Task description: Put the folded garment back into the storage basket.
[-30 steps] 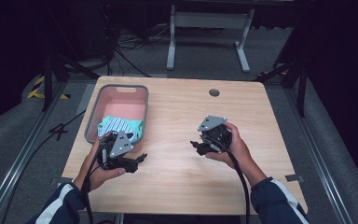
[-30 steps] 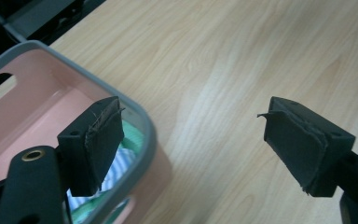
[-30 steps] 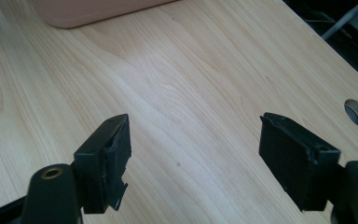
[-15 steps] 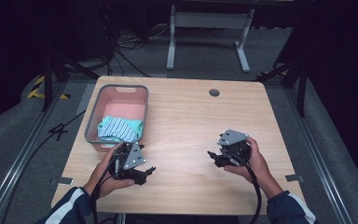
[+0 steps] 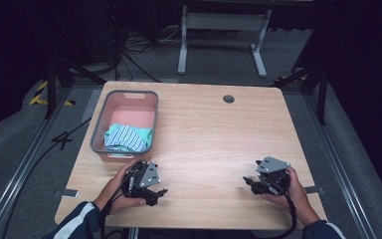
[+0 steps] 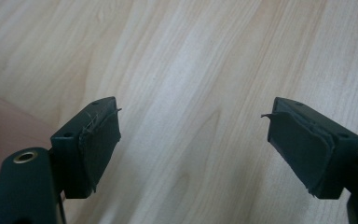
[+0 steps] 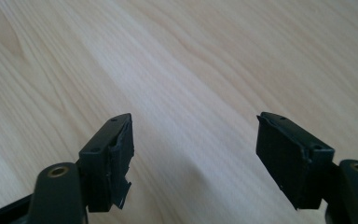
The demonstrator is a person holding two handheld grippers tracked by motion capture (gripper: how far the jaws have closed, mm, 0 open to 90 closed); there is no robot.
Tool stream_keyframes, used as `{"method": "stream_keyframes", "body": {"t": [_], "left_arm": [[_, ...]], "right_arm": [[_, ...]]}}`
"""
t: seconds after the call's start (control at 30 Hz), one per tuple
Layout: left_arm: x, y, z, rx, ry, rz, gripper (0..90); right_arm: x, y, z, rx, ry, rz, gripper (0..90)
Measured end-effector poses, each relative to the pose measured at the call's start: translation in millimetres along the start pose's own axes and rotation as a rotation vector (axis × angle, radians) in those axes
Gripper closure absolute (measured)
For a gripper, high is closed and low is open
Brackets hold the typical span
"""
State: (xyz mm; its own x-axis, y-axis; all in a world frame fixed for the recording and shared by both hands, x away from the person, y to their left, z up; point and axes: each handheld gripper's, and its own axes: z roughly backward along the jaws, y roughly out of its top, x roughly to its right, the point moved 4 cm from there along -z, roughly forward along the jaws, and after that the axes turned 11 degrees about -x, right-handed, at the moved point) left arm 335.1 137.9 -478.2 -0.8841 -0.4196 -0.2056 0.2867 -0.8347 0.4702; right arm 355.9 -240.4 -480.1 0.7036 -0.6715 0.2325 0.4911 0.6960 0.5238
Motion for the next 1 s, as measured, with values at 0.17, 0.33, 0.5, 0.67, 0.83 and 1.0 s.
{"method": "stream_keyframes", "body": {"t": [0.17, 0.33, 0.5, 0.67, 0.83, 1.0], "left_arm": [[-0.5, -8.6, -11.1, -0.006, -0.023, 0.039, 17.4], [-2.0, -19.9, -21.9, 0.002, -0.080, 0.167, 16.1], [-3.0, -25.4, -26.2, 0.056, -0.119, 0.234, 15.3], [-3.4, -25.2, -26.3, 0.052, -0.124, 0.228, 14.8], [-3.7, -25.1, -26.5, 0.051, -0.125, 0.227, 14.5], [-3.7, -25.1, -26.4, 0.051, -0.125, 0.226, 14.5]], "right_arm": [[5.0, -30.6, 0.2, 0.022, 0.028, -0.061, 27.2], [10.4, -54.8, -1.9, 0.041, 0.053, -0.159, 24.1], [17.1, -67.9, -2.1, 0.053, 0.114, -0.261, 19.3], [16.9, -68.8, -1.5, 0.054, 0.110, -0.263, 19.2], [17.0, -68.8, -1.6, 0.054, 0.110, -0.263, 19.1], [17.0, -68.8, -1.6, 0.054, 0.110, -0.263, 19.1]]}}
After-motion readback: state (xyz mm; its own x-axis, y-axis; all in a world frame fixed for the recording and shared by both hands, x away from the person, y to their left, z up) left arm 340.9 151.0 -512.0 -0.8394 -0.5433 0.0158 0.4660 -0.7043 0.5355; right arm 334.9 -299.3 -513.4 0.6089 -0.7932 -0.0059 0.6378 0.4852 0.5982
